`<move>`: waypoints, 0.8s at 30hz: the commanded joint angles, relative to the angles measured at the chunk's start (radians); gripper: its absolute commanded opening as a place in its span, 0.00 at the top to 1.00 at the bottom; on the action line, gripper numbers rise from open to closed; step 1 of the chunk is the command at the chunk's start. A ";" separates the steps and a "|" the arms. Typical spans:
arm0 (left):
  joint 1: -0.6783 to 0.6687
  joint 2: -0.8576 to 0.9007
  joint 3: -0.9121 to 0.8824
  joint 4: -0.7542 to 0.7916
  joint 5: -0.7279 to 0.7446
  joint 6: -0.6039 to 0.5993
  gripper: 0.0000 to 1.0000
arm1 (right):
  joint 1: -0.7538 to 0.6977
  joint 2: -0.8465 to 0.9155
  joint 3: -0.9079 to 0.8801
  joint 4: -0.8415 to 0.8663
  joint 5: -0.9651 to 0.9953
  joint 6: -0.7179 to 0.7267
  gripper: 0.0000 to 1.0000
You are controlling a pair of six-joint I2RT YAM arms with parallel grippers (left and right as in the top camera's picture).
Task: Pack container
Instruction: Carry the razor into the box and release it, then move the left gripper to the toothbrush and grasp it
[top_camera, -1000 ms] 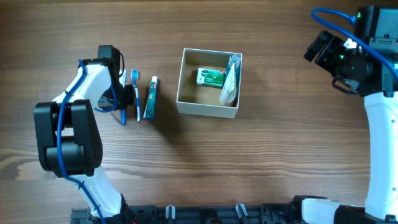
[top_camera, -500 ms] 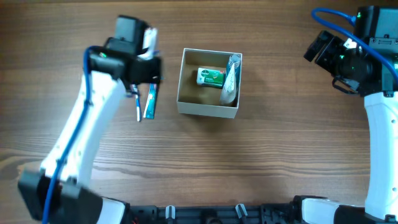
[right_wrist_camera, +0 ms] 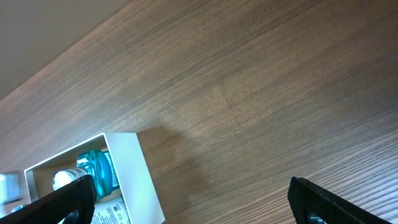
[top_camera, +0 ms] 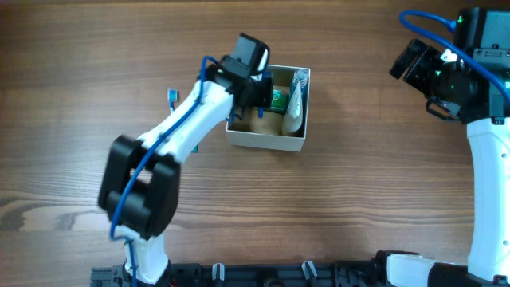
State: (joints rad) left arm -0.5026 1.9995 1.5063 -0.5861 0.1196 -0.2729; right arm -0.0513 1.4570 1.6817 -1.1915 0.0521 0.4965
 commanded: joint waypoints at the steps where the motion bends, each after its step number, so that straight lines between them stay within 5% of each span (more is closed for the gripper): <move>1: -0.003 0.032 -0.003 0.007 0.048 -0.027 0.92 | -0.002 0.010 0.006 0.002 -0.005 0.001 0.00; 6: 0.010 -0.019 0.002 0.002 0.048 -0.027 0.62 | -0.002 0.010 0.006 0.002 -0.005 0.002 0.00; 9: 0.031 -0.100 0.003 -0.024 0.048 -0.027 0.33 | -0.002 0.010 0.006 0.002 -0.005 0.002 0.00; 18: 0.180 -0.423 0.003 -0.238 -0.019 -0.020 0.30 | -0.002 0.010 0.006 0.002 -0.005 0.002 0.00; 24: 0.340 -0.434 -0.014 -0.419 -0.166 -0.021 0.33 | -0.002 0.010 0.006 0.002 -0.005 0.002 0.00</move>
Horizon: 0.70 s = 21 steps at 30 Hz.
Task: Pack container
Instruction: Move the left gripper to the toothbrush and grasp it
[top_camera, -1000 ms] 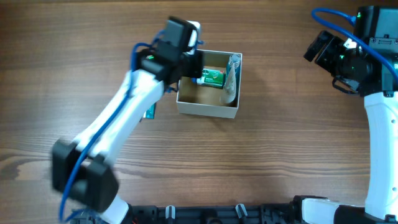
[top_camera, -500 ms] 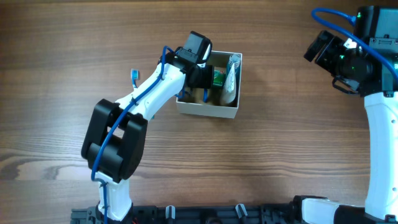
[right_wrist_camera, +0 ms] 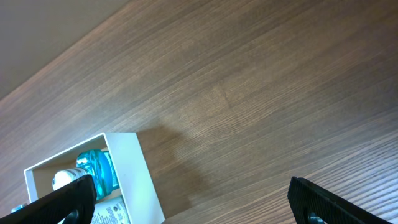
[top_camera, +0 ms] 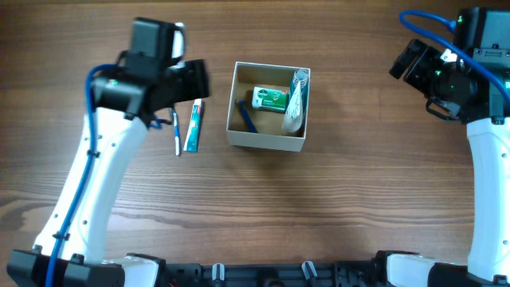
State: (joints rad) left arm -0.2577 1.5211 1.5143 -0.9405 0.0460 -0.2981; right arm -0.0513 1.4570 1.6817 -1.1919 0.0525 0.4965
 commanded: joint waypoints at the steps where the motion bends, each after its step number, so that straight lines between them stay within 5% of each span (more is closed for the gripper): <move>1: 0.129 0.076 -0.051 -0.071 -0.092 0.002 0.34 | -0.002 0.010 0.006 0.002 -0.005 0.002 0.00; 21: 0.178 0.507 -0.153 0.154 -0.089 -0.053 0.42 | -0.002 0.010 0.006 0.002 -0.005 0.002 0.00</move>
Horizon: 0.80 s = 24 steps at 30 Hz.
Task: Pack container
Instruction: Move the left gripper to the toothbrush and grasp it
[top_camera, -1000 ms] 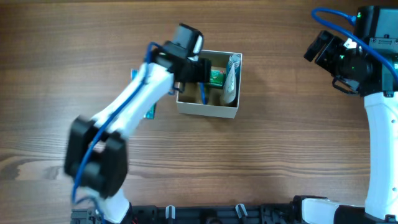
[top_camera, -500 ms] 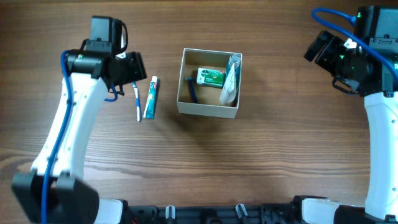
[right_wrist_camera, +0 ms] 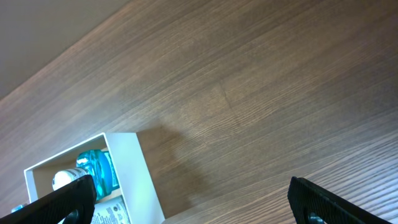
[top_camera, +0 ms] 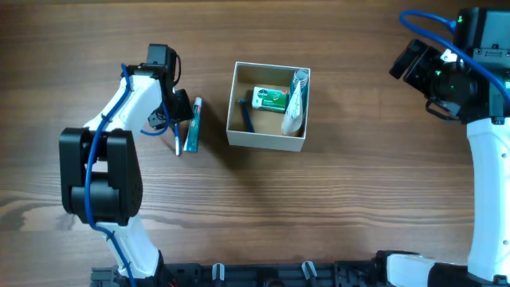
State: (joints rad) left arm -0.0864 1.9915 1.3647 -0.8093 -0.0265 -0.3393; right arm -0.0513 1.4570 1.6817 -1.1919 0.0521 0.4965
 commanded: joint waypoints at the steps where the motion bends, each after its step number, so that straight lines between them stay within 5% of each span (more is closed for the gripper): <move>1: 0.006 0.044 -0.004 0.031 -0.017 -0.011 0.42 | -0.002 0.010 0.006 0.002 -0.005 0.002 0.00; 16: 0.074 0.077 -0.005 0.024 0.000 0.048 0.92 | -0.002 0.010 0.006 0.002 -0.005 0.001 0.00; 24: 0.098 0.018 0.048 -0.078 0.000 0.116 0.96 | -0.002 0.010 0.006 0.002 -0.005 0.002 0.00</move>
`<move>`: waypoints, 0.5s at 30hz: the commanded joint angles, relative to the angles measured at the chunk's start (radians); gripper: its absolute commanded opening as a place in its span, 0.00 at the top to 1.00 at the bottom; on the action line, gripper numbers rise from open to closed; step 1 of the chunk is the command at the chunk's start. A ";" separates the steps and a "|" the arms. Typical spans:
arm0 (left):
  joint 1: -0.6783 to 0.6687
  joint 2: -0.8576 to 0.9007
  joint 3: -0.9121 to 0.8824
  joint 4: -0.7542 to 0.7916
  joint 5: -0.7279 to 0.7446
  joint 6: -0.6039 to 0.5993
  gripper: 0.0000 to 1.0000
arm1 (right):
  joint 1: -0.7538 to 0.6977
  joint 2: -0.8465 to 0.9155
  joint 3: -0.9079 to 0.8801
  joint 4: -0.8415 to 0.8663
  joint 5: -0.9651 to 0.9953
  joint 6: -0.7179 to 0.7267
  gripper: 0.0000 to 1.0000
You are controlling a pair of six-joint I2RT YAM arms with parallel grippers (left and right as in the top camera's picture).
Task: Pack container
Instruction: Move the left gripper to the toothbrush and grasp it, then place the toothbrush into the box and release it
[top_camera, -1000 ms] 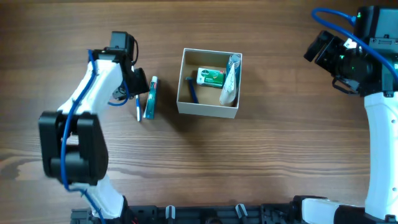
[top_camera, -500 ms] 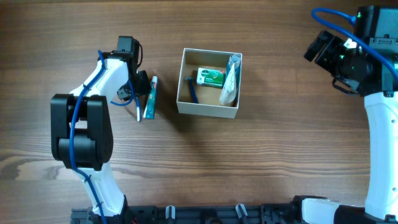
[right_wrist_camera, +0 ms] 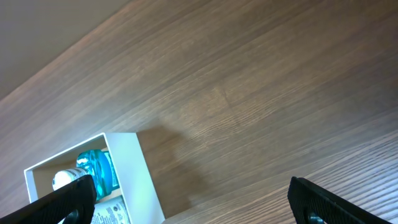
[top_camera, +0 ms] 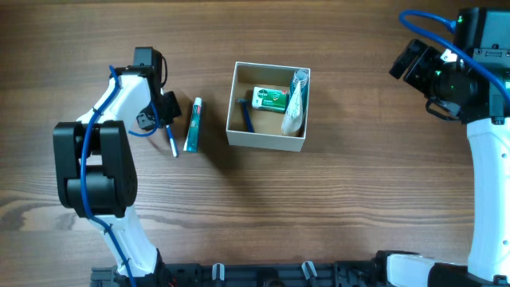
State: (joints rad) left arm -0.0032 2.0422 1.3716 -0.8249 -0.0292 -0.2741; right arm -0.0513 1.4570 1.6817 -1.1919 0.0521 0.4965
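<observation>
The white box [top_camera: 265, 140] stands mid-table, holding a green soap carton [top_camera: 270, 98], a blue razor-like item [top_camera: 247, 118] and a clear bottle [top_camera: 295, 100]. The right wrist view shows the box's corner [right_wrist_camera: 134, 180] and the bottle with its teal liquid [right_wrist_camera: 99, 171]. Left of the box, a toothpaste tube [top_camera: 192, 125] and a toothbrush [top_camera: 172, 143] lie on the table. My left gripper [top_camera: 165, 108] is low, just left of the tube and above the toothbrush's upper end; its jaws are too small to read. My right gripper [right_wrist_camera: 193, 208] hangs open far right of the box, holding nothing.
The wooden table [top_camera: 358, 183] spreads around the box. My left arm's elbow [top_camera: 88, 171] lies over the left side, and its blue cable [top_camera: 143, 130] loops beside the toothbrush. The right arm [top_camera: 486, 159] stands along the right edge.
My left gripper has shifted slightly left, from beside the toothpaste tube to the toothbrush's upper end. The toothbrush lies slightly further left. The right arm has not moved.
My left gripper was first down inside the box's left side. Then it was out and to the left, and a blue item lay in the box. After that it was low beside the toothpaste and toothbrush, where it still is. My right gripper stayed open and still.
</observation>
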 commanded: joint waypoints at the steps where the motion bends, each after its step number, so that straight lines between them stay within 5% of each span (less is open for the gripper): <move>1: 0.014 -0.048 0.056 -0.082 0.010 0.050 0.96 | -0.002 0.010 0.006 0.002 -0.005 0.001 0.00; 8: -0.082 -0.275 0.187 -0.216 0.182 0.050 0.96 | -0.002 0.010 0.006 0.002 -0.005 0.002 0.00; 15: -0.336 -0.413 0.186 -0.105 0.066 0.051 0.96 | -0.002 0.010 0.006 0.002 -0.005 0.002 0.00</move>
State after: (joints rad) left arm -0.2173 1.6474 1.5547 -0.9798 0.0799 -0.2440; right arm -0.0513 1.4570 1.6817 -1.1919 0.0521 0.4965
